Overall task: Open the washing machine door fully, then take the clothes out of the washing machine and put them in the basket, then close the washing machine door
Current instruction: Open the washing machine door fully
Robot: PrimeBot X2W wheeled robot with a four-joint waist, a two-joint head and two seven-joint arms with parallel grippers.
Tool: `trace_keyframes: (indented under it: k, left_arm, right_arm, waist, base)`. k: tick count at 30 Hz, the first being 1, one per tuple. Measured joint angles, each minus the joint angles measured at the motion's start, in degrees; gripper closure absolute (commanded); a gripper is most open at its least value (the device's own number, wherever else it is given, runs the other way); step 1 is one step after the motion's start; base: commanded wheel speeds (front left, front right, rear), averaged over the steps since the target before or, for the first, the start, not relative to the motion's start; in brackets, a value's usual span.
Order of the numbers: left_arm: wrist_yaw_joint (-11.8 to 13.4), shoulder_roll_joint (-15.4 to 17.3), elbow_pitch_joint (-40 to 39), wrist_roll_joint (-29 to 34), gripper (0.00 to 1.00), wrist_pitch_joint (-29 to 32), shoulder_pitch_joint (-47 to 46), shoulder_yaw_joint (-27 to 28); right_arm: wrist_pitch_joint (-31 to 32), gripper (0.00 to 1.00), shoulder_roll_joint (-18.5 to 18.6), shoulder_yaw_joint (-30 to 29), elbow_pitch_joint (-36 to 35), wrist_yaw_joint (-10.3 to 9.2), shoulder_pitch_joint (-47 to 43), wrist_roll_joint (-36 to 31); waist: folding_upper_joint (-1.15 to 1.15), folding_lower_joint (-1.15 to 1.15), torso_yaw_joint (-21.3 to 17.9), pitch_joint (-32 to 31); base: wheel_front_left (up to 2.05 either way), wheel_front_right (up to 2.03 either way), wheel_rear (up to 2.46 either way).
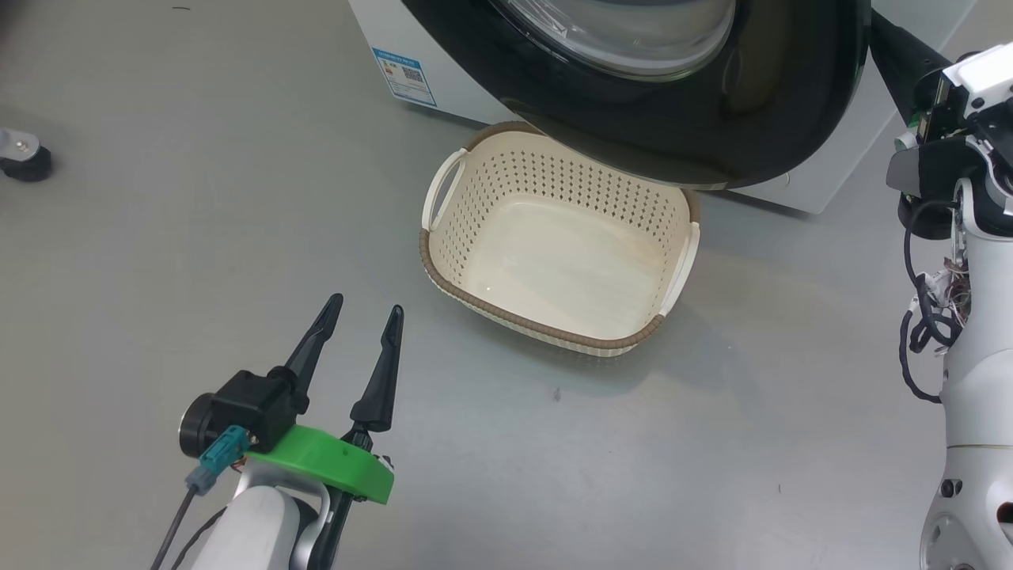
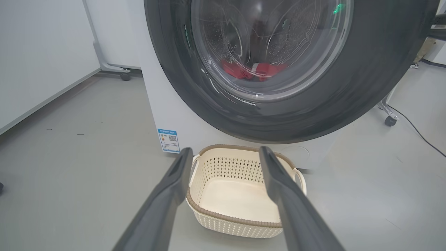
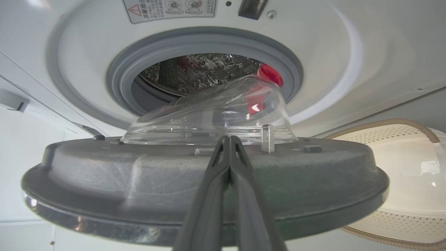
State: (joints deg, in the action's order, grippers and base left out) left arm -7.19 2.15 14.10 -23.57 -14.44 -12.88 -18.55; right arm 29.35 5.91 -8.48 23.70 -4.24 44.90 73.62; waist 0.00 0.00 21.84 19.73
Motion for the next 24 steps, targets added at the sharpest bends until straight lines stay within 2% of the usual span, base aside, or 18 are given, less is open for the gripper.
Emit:
trace_keyframes:
  k: [7, 24]
  left_arm:
    - [0.0, 0.0, 0.11, 0.03, 0.0, 0.0, -0.03, -0.01]
    - [0.0, 0.0, 1.75, 0.54, 0.0, 0.0, 0.09, -0.1]
  right_arm:
    - [2.93, 1.0, -0.01, -0.34, 1.19, -0.97, 0.3, 2.3]
    - [7.11, 1.0, -1.42, -1.96, 5.37, -1.48, -3.43, 9.37]
  waist:
    - [0.0, 0.0, 0.08, -0.49]
    - [0.0, 0.0, 0.54, -4.92]
  base:
    - [0.0, 0.0, 0.0]
    - [0.0, 0.0, 0.0]
